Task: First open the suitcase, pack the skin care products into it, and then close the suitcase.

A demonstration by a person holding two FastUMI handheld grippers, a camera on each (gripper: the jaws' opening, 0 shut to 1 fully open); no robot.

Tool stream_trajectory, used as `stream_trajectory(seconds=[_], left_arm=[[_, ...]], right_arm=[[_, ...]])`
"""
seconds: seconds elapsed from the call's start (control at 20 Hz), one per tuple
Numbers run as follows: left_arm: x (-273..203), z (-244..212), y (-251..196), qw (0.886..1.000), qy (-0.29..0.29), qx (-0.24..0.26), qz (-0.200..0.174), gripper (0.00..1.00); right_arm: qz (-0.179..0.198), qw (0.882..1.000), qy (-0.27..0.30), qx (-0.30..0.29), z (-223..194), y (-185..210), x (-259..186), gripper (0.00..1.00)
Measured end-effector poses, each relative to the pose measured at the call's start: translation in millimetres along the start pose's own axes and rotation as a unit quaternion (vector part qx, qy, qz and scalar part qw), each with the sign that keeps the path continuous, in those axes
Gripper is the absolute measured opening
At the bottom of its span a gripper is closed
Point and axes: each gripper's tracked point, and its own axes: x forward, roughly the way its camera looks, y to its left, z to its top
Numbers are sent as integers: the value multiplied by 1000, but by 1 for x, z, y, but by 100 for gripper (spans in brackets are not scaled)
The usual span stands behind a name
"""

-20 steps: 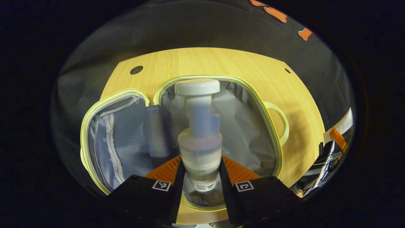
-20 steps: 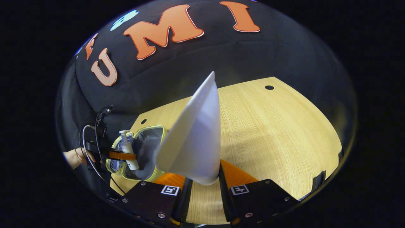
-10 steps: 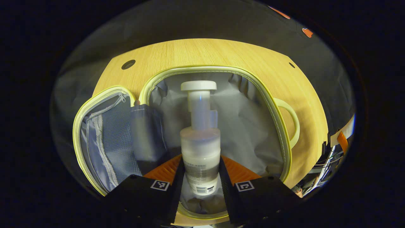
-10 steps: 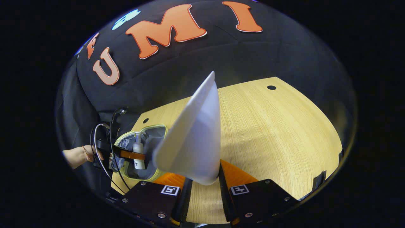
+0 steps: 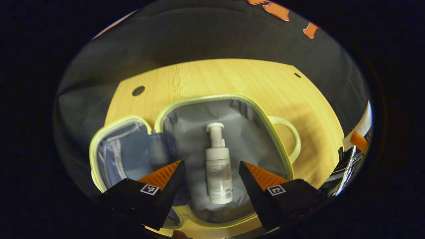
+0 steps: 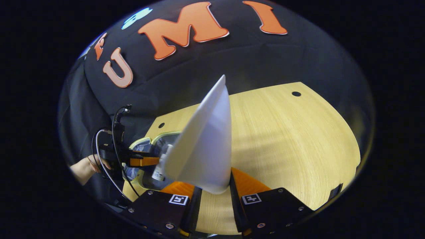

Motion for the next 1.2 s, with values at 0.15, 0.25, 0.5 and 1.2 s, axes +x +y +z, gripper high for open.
stream_trajectory(seconds=[0.15,0.25,0.5,1.2], left_arm=[[-47,7,9,998,-61,-23,-5,100],[-76,4,31,994,-93,-55,-8,100],[-146,-22,102,980,-149,-130,27,100],[-318,-82,185,964,-167,-146,146,99]], right_arm=[[34,999,19,-28,13,46,13,45],[60,997,41,-39,16,80,24,45],[98,986,116,-64,-5,151,62,45],[39,945,326,-18,-111,162,148,45]])
